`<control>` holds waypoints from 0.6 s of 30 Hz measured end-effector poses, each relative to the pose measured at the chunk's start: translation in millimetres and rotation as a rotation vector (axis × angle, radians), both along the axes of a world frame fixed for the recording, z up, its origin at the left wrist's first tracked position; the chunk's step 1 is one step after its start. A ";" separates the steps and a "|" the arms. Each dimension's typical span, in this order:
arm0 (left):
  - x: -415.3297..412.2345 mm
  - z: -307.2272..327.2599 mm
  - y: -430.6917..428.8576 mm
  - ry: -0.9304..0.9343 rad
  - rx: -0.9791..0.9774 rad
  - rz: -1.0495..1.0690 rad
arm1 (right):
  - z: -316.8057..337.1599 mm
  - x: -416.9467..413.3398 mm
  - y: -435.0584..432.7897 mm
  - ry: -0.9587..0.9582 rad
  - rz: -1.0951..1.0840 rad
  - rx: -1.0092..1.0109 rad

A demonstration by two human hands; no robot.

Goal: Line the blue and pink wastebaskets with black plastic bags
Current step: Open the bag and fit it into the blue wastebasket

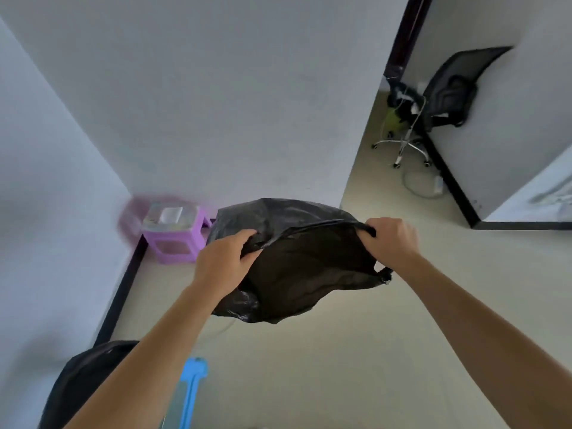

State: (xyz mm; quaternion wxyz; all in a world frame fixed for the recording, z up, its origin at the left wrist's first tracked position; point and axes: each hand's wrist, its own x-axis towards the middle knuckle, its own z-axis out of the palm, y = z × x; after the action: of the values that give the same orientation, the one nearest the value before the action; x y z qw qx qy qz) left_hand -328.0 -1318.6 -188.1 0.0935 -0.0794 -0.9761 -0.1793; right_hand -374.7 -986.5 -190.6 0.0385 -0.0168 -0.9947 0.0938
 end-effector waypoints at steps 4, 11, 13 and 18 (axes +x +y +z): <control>-14.3 12.9 113.6 0.031 -0.032 -0.090 | 15.7 35.9 110.0 0.039 -0.122 -0.003; -9.6 44.6 348.8 0.082 0.035 -0.218 | 42.0 109.6 332.1 0.187 -0.290 0.010; -5.2 52.2 417.4 0.098 0.099 -0.250 | 49.4 130.7 396.4 0.204 -0.327 -0.001; -4.9 61.4 577.1 0.139 0.165 -0.404 | 64.8 178.4 533.7 0.269 -0.495 -0.118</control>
State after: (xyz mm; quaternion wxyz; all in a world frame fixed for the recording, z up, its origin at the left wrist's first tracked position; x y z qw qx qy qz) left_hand -332.9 -741.5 -126.7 0.1291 -0.2774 -0.9137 -0.2674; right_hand -196.3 -452.8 -125.8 0.1906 -0.2486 -0.9392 0.1405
